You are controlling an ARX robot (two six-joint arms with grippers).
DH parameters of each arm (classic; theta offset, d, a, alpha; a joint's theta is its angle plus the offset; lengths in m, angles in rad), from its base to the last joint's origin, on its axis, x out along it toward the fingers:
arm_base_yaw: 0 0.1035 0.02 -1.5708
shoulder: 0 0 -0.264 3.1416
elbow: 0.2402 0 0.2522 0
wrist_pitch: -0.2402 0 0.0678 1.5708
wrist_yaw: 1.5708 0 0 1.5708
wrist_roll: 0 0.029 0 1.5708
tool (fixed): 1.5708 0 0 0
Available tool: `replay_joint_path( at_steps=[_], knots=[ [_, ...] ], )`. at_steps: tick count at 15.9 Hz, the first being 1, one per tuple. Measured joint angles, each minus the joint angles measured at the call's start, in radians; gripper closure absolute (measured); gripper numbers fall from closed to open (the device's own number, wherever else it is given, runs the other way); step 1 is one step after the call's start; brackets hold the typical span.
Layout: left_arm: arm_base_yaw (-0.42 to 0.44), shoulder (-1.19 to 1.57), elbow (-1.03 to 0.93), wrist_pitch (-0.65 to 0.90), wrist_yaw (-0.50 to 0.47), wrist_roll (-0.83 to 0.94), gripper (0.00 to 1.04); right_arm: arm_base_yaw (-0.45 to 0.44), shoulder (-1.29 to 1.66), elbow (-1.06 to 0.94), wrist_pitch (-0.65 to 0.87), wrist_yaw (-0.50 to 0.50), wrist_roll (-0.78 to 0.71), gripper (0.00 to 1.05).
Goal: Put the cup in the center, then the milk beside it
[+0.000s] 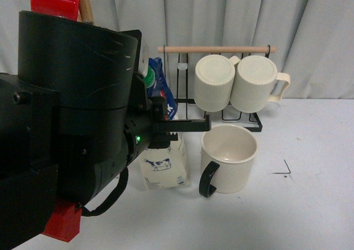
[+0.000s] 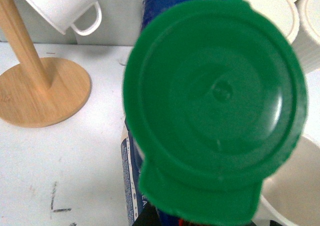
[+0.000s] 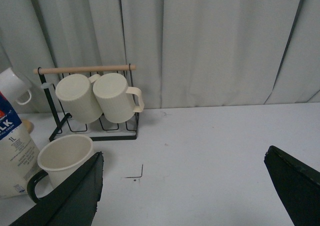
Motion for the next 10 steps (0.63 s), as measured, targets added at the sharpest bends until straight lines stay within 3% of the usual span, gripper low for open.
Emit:
replay_joint_path(
  at_steps=[5, 7, 8, 10],
  knots=[
    [-0.006, 0.001, 0.0, 0.035, 0.016, 0.035, 0.33, 0.0, 0.0, 0.0, 0.0, 0.0, 0.0, 0.06],
    [-0.003, -0.071, -0.043, -0.008, 0.082, 0.049, 0.13, 0.0, 0.0, 0.0, 0.0, 0.0, 0.0, 0.06],
    [-0.005, -0.113, -0.066, -0.023, 0.122, 0.062, 0.06, 0.0, 0.0, 0.0, 0.0, 0.0, 0.0, 0.06],
    [-0.014, -0.25, -0.153, -0.084, 0.248, 0.106, 0.08, 0.0, 0.0, 0.0, 0.0, 0.0, 0.0, 0.06]
  ],
)
